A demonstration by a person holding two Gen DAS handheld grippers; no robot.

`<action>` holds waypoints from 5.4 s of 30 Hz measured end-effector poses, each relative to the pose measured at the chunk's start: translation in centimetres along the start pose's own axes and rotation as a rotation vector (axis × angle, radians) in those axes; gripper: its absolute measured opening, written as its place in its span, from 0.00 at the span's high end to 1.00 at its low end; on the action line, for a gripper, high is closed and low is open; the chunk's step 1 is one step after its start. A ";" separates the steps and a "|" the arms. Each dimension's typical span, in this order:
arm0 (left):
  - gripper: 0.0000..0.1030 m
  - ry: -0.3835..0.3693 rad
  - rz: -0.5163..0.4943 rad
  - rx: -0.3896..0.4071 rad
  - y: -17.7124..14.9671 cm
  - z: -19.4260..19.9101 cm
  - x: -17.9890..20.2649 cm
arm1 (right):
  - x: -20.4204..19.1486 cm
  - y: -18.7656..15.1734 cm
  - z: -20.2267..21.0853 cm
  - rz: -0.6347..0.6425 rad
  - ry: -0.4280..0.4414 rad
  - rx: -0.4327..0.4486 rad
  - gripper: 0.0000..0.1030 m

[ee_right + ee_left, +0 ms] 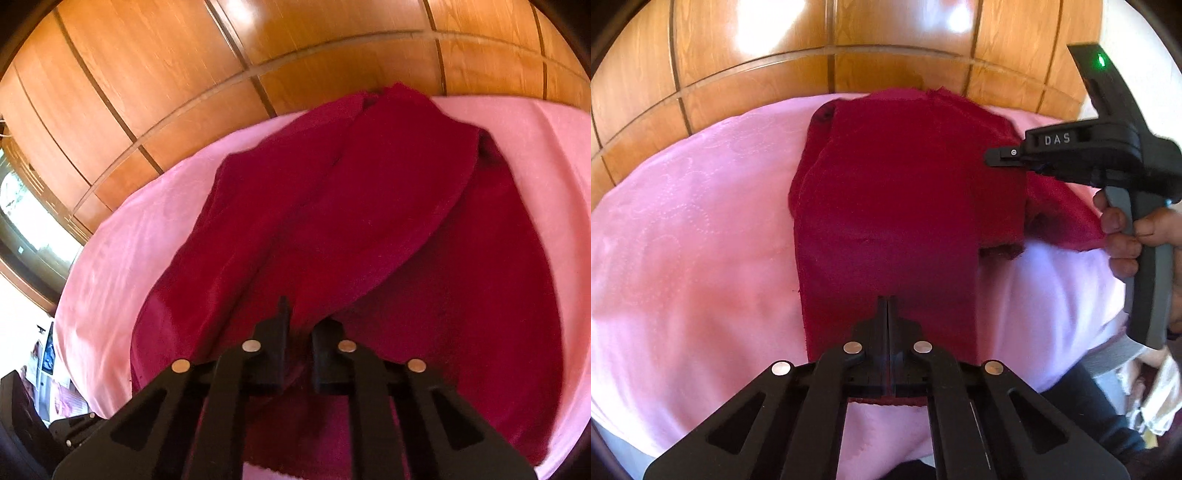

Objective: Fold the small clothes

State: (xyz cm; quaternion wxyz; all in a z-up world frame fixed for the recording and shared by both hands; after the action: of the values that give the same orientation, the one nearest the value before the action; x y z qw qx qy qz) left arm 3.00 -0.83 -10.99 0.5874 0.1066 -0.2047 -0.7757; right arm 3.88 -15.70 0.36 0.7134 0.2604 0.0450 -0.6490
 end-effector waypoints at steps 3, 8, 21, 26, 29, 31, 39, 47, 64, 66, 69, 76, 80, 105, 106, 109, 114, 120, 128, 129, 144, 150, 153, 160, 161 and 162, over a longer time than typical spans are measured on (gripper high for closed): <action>1.00 -0.060 0.006 0.039 0.6 2.3 -0.7 | 1.0 0.2 3.5 0.017 -0.008 0.051 0.93; 1.00 -0.143 0.127 0.137 3.8 6.7 -5.5 | 6.4 2.4 9.5 -0.022 -0.143 0.166 0.93; 1.00 0.173 0.467 0.195 16.8 6.4 -25.8 | 27.4 8.4 15.4 -0.326 -0.556 0.217 0.93; 1.00 0.113 0.401 0.213 18.3 6.7 -24.0 | 33.6 10.3 14.0 -0.383 -0.725 0.141 0.93; 0.54 0.059 0.277 0.200 17.3 6.4 -19.5 | 35.9 9.9 13.2 -0.436 -0.739 0.116 0.68; 0.13 0.083 0.182 0.226 16.0 6.7 -16.0 | 36.7 9.6 13.2 -0.463 -0.741 0.133 0.42; 0.12 0.052 -0.226 0.072 11.9 0.7 -4.4 | 30.1 5.3 15.3 -0.405 -0.649 0.196 0.16; 0.92 -0.121 -0.118 -0.062 11.7 -3.0 -6.5 | 19.8 2.1 10.5 -0.183 -0.454 0.095 0.14; 0.32 -0.087 0.412 0.178 13.3 6.2 -21.2 | 16.2 -2.4 2.6 -0.192 -0.260 -0.066 0.33; 0.39 -0.196 0.332 0.069 11.1 3.5 -17.2 | 16.0 -3.1 2.6 -0.195 -0.246 -0.076 0.36; 0.39 -0.287 0.279 -0.050 8.3 -0.1 -13.3 | 15.2 -4.2 2.6 -0.192 -0.208 -0.094 0.42; 0.89 -0.418 0.277 -0.104 6.4 -3.3 -9.5 | 13.7 -5.6 2.1 -0.146 -0.205 -0.114 0.80; 0.89 -0.419 0.268 -0.019 8.2 0.6 -10.8 | 12.1 -4.2 4.0 -0.099 -0.208 -0.072 0.91; 0.50 -0.376 0.422 -0.100 -6.6 4.5 -10.7 | 12.6 -8.7 8.6 0.029 -0.412 -0.061 0.35; 0.50 -0.357 0.433 -0.086 -6.0 4.8 -11.4 | 11.7 -7.9 8.7 0.050 -0.422 -0.039 0.33; 0.50 -0.172 0.488 -0.036 -3.6 5.1 -15.6 | 8.0 -5.0 7.1 0.125 -0.376 0.012 0.25; 0.50 0.034 0.640 0.021 -0.7 6.0 -25.3 | 2.7 -1.2 1.3 0.215 -0.317 0.031 0.24; 0.41 0.139 0.755 0.089 4.0 6.1 -35.6 | 0.5 1.4 -5.8 0.204 -0.286 0.017 0.25; 0.41 0.261 0.812 0.038 10.0 1.2 -43.1 | 0.8 1.0 -8.3 0.166 -0.197 0.008 0.02; 0.41 0.236 0.808 0.013 10.3 0.2 -43.9 | 0.7 1.1 -8.4 0.170 -0.210 0.004 0.02; 0.93 0.378 0.884 0.026 3.2 4.4 -45.8 | 0.7 1.5 -9.0 0.187 -0.248 0.008 0.02; 0.93 0.488 0.951 -0.043 -4.0 5.4 -47.3 | 0.8 1.6 -9.0 0.194 -0.263 0.009 0.02; 0.92 0.536 0.953 -0.081 -3.7 5.7 -47.0 | 0.8 1.5 -9.0 0.195 -0.266 0.010 0.02; 0.41 0.566 0.871 0.124 0.1 10.3 -38.9 | 0.9 1.5 -8.9 0.195 -0.258 0.011 0.02; 0.41 0.536 0.811 0.179 1.4 10.7 -36.0 | 0.9 1.5 -8.8 0.194 -0.254 0.011 0.02; 0.41 0.509 0.768 0.198 2.2 10.7 -34.1 | 0.9 1.6 -8.8 0.192 -0.250 0.011 0.02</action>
State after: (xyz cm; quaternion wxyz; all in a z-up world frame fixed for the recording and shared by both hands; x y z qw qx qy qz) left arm 10.41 33.32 -3.01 0.8505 0.2655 -0.1520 -0.4280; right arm 7.91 -12.71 -7.06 0.7708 0.1846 -0.0731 -0.6054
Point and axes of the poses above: each gripper's, at about its wrist camera, not at the fingertips, and z roughly against the way its jaws point, x to its right, y to its top, the point moved 8 cm from there along -z, roughly the way its jaws point, and after that the axes turned 14 degrees about -x, right-handed, at the moved point
